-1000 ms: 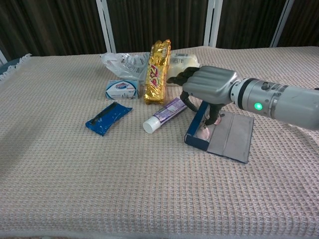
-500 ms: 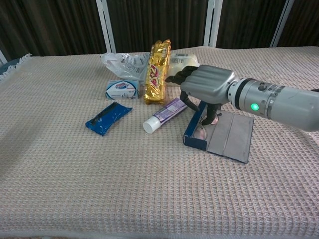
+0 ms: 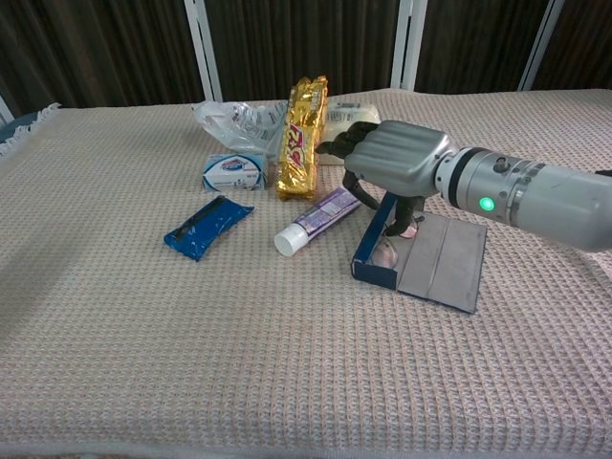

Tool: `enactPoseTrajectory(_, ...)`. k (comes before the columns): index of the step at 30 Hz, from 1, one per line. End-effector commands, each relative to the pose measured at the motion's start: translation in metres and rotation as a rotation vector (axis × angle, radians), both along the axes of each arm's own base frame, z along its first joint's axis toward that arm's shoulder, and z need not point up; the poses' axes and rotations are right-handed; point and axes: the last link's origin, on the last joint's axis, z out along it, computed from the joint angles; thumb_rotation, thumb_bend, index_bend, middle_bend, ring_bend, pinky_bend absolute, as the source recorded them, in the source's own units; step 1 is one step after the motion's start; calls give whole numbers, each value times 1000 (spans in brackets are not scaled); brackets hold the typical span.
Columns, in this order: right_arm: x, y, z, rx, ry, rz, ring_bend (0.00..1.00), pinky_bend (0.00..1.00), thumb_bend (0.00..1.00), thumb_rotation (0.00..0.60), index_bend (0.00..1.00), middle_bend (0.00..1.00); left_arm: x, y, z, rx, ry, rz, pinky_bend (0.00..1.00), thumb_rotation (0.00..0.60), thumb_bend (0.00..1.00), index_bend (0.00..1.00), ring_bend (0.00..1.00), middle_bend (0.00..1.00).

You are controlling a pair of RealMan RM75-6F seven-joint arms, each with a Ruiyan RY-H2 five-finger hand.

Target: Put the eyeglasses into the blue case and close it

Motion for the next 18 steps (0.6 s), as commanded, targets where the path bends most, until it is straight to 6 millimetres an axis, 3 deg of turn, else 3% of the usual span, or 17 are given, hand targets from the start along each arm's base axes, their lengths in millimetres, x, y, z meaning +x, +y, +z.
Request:
enactPoseTrajectory(1, 5, -1, -2, -17, -6, 13, 0, 0, 201, 600, 755, 125, 0, 0, 0, 2, -1, 1, 100, 600, 430, 0, 0, 0)
enactPoseTrajectory(12, 8, -4, -5, -34, -25, 17, 0, 0, 201, 600, 730, 128, 0, 0, 1, 3, -2, 1, 100, 600, 431, 0, 0, 0)
enactPoseTrajectory(18, -2, 5, 12, -29, -48, 34, 0, 0, 201, 600, 591, 126, 0, 0, 0, 0, -2, 1, 100, 600, 430, 0, 0, 0)
